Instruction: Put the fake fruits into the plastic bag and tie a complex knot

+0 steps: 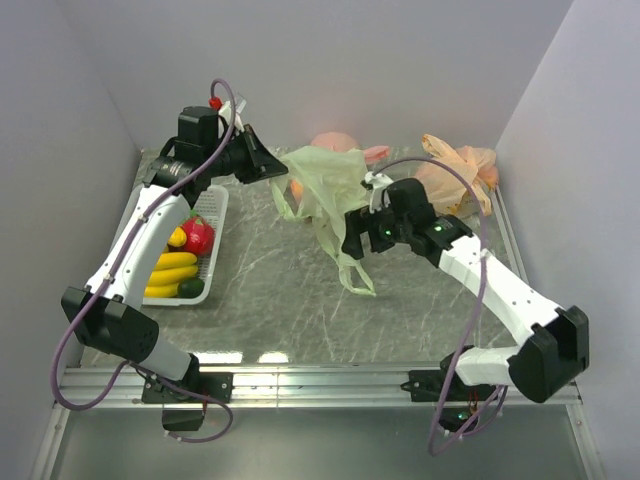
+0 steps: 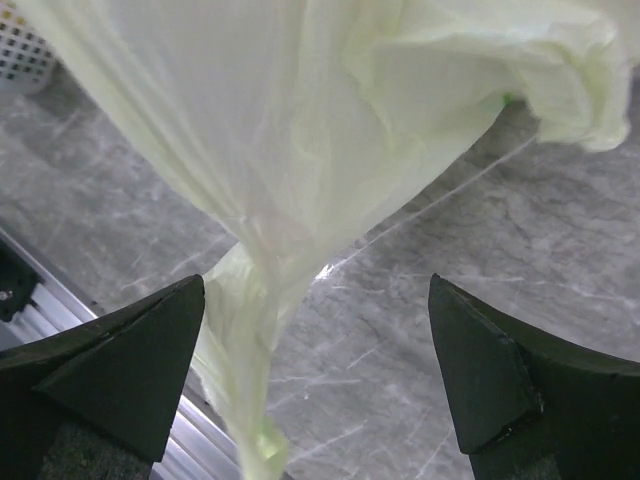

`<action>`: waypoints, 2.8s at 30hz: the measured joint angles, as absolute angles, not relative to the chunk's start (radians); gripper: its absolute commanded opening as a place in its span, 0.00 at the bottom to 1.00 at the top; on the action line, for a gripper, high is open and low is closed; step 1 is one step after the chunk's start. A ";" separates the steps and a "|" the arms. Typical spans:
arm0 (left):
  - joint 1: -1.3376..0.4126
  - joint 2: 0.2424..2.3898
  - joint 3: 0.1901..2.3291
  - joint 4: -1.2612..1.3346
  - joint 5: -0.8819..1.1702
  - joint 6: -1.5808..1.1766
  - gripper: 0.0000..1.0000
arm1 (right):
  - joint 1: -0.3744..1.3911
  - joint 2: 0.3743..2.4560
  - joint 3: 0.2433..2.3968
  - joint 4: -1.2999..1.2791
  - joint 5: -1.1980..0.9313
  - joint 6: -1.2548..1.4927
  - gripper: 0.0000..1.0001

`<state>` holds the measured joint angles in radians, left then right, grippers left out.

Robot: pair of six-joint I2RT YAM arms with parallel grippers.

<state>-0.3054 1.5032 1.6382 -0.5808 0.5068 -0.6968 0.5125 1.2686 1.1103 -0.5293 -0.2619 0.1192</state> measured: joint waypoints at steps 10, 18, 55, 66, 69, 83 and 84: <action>-0.205 1.519 1.699 -0.586 0.649 -0.653 0.00 | 0.392 1.348 1.074 -0.667 -0.373 -0.093 0.00; -0.138 1.751 2.056 -1.038 1.007 0.017 0.00 | 0.159 1.083 1.105 -0.850 -0.532 -0.581 0.29; -0.350 1.710 1.932 -0.921 0.828 -0.353 0.00 | 0.628 1.389 1.310 -0.677 -0.076 -0.139 0.22; 0.015 1.802 1.843 -0.173 1.363 -0.780 0.09 | 0.301 1.395 1.479 -1.076 -0.885 -0.472 0.00; 0.001 1.809 1.754 0.067 1.406 -0.949 0.41 | 0.275 1.443 1.465 -1.136 -1.021 -0.501 0.00; -0.125 1.432 1.402 -0.421 0.799 -0.424 0.99 | 0.229 1.366 1.174 -0.498 -0.789 0.345 0.00; -0.175 1.377 1.348 -0.424 0.744 -0.393 0.99 | 0.229 1.359 1.174 -0.472 -0.765 0.386 0.00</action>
<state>-0.1753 1.3773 1.3483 -0.4240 0.7437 -0.3927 0.2295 1.3594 1.1740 -0.4717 -0.7650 0.3859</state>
